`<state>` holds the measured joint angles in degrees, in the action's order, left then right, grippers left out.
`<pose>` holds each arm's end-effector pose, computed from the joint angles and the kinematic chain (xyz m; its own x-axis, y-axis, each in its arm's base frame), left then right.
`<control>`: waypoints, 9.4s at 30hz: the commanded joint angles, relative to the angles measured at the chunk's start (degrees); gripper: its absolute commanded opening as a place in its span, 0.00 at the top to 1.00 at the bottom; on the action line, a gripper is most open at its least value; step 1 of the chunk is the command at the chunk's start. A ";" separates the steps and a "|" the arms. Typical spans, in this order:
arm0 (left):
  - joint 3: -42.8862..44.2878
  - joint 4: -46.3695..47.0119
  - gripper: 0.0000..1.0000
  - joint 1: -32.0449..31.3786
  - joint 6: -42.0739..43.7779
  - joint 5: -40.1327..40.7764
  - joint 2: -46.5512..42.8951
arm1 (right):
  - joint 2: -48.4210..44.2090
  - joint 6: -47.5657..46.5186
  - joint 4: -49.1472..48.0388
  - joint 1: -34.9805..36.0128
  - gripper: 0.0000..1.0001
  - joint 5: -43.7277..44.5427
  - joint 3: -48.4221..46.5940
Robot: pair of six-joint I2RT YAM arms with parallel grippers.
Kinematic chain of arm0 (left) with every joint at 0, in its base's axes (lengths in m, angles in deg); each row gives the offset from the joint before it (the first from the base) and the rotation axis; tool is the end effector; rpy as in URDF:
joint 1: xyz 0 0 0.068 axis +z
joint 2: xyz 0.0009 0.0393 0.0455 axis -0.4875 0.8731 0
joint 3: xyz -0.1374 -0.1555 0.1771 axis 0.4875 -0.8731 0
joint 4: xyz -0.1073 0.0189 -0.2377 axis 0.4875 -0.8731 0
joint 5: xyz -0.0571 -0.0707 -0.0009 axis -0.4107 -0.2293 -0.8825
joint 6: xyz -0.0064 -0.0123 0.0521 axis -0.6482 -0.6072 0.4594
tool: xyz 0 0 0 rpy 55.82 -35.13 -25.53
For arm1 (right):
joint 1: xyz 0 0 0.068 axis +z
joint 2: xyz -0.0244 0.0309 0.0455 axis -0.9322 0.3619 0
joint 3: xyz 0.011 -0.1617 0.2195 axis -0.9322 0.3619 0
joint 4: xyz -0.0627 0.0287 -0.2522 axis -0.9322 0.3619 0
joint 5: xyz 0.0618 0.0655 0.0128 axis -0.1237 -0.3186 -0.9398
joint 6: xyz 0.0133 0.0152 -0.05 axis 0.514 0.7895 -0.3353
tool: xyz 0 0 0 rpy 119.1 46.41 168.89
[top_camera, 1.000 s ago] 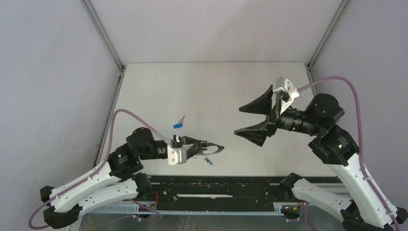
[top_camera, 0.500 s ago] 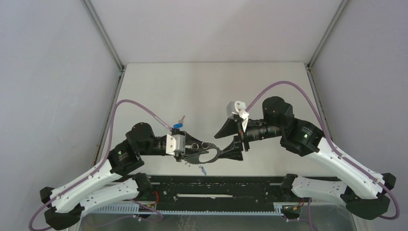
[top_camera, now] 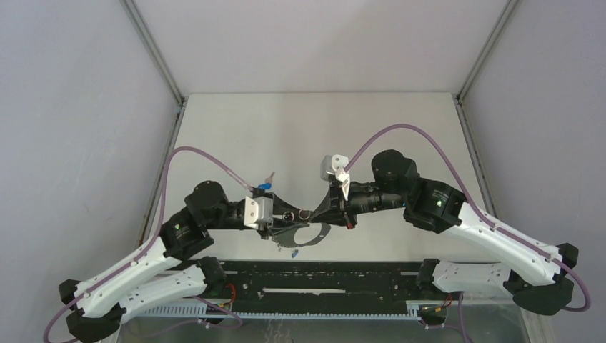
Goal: Put the keys on the keyring
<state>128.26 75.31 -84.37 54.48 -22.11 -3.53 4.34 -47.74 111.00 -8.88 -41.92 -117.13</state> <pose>0.0693 -0.1350 0.3718 0.1878 0.0146 -0.9821 0.9822 0.0031 0.1879 0.0948 0.2000 0.4123 -0.0880 -0.2702 -0.9588 -0.9956 -0.0082 0.0937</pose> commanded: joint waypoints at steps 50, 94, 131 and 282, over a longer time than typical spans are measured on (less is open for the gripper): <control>9.47 -13.27 0.48 7.31 -4.90 -4.25 7.90 | -0.90 -5.27 4.95 11.73 1.00 25.05 -2.32; 6.70 -10.50 0.52 9.98 -3.35 -2.45 5.00 | -0.03 -5.13 4.76 12.61 1.00 25.25 -2.27; 3.48 -9.31 0.49 10.07 -14.05 -5.78 5.23 | 0.21 -5.79 3.88 13.75 1.00 27.01 -2.27; 6.30 1.09 0.92 8.90 -8.51 -32.14 6.57 | -9.09 -18.31 -10.15 13.84 1.00 5.53 7.54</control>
<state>131.56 75.18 -75.39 45.02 -56.43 3.42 -3.49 -67.48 100.66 4.45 -36.08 -109.52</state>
